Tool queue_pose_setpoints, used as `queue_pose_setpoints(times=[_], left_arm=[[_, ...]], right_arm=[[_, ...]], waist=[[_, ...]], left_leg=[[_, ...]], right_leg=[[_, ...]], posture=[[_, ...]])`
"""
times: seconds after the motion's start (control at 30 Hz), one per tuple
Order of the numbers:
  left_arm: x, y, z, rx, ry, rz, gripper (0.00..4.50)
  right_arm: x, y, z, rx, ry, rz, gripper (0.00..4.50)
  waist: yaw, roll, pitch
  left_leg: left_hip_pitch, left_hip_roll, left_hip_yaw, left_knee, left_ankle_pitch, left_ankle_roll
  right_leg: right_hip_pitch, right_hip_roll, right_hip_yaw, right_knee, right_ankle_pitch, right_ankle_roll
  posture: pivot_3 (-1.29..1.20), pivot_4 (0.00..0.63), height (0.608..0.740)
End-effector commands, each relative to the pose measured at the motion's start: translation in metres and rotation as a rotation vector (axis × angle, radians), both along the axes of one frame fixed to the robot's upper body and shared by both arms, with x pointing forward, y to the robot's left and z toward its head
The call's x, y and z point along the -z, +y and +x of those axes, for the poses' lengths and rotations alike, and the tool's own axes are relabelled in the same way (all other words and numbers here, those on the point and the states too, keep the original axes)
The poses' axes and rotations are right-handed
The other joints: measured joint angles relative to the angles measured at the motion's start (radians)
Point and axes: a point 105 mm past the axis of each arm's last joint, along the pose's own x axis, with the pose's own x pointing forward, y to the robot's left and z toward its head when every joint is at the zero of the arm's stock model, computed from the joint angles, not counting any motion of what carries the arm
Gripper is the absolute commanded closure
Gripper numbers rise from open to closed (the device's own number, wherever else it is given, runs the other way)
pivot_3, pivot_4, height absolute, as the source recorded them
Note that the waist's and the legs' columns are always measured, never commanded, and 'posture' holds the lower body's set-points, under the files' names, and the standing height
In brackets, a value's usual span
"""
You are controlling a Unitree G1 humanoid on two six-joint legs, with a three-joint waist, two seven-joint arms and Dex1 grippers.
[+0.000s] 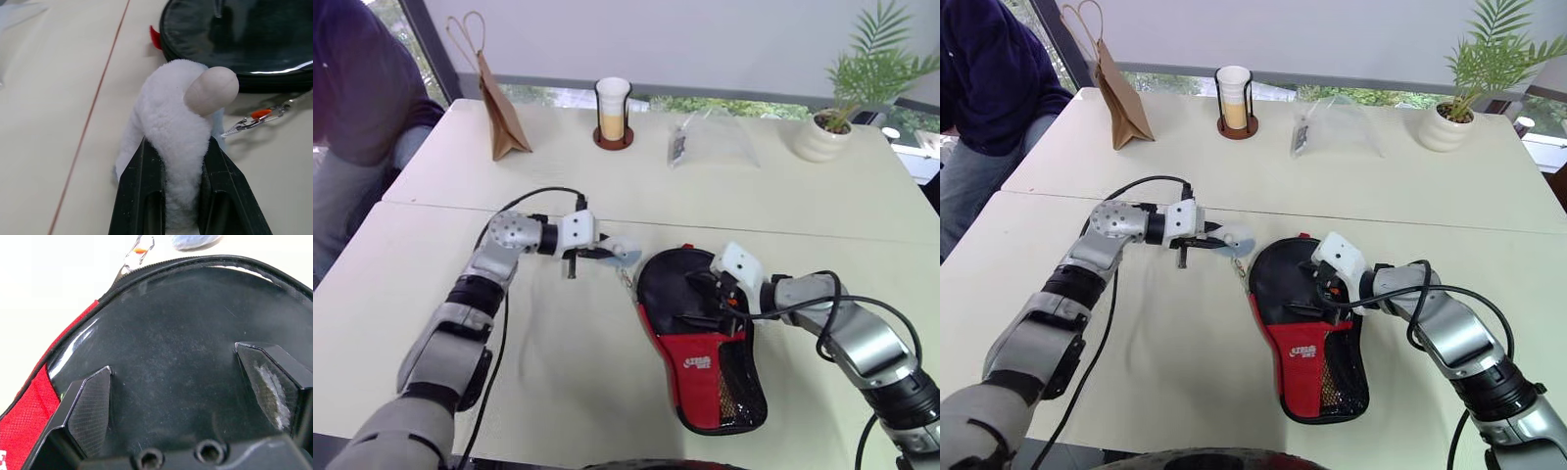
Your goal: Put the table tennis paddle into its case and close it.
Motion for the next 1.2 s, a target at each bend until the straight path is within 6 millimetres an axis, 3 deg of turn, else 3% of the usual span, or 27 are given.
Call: queue_pose_setpoints(times=[0.03, 0.23, 0.5, 0.7, 0.93, 1.2], left_arm=[[-0.022, -0.013, 0.023, -0.059, -0.084, -0.021, 4.33], [-0.043, -0.063, 0.039, -0.094, -0.173, -0.034, 4.33], [-0.071, -0.125, 0.034, -0.090, -0.236, -0.127, 4.33], [-0.086, -0.173, 0.017, -0.067, -0.225, -0.263, 4.33], [-0.080, -0.217, -0.015, 0.009, -0.097, -0.353, 4.33], [-0.071, -0.244, -0.051, 0.164, 0.133, -0.415, 4.33]], right_arm=[[0.026, -0.021, -0.013, 0.102, 0.118, -0.091, 0.00], [0.038, -0.023, -0.032, 0.150, 0.156, -0.125, 0.00], [0.041, -0.017, -0.049, 0.231, 0.203, -0.102, 0.00], [0.040, -0.003, -0.056, 0.254, 0.220, -0.066, 0.00], [0.037, 0.012, -0.060, 0.246, 0.221, -0.043, 0.00], [0.036, 0.012, -0.057, 0.253, 0.215, -0.042, 0.00]], waist=[[0.009, 0.000, 0.000], [0.008, 0.000, 0.000], [0.009, -0.001, 0.000], [0.007, -0.001, 0.000], [0.005, -0.001, 0.000], [0.002, 0.000, 0.000]], left_leg=[[0.000, 0.000, 0.000, 0.000, 0.000, 0.000], [-0.002, -0.002, 0.000, 0.006, -0.003, 0.005], [-0.004, -0.002, -0.001, 0.009, -0.005, 0.008], [-0.004, -0.003, -0.001, 0.010, -0.005, 0.009], [-0.004, -0.003, -0.001, 0.009, -0.005, 0.009], [-0.004, -0.003, -0.001, 0.008, -0.005, 0.009]], right_leg=[[0.000, 0.000, 0.000, 0.000, 0.000, 0.000], [0.001, 0.001, -0.001, 0.000, 0.001, 0.002], [0.001, 0.000, -0.001, 0.000, 0.001, 0.003], [0.001, -0.001, -0.001, 0.000, 0.001, 0.003], [0.000, -0.001, -0.001, 0.000, 0.001, 0.003], [0.000, 0.000, -0.001, 0.000, 0.001, 0.003]], posture=[[0.00, 0.150, 0.740], [0.00, 0.150, 0.740], [0.00, 0.150, 0.740], [0.00, 0.150, 0.740], [0.00, 0.150, 0.740], [0.00, 0.150, 0.740]])
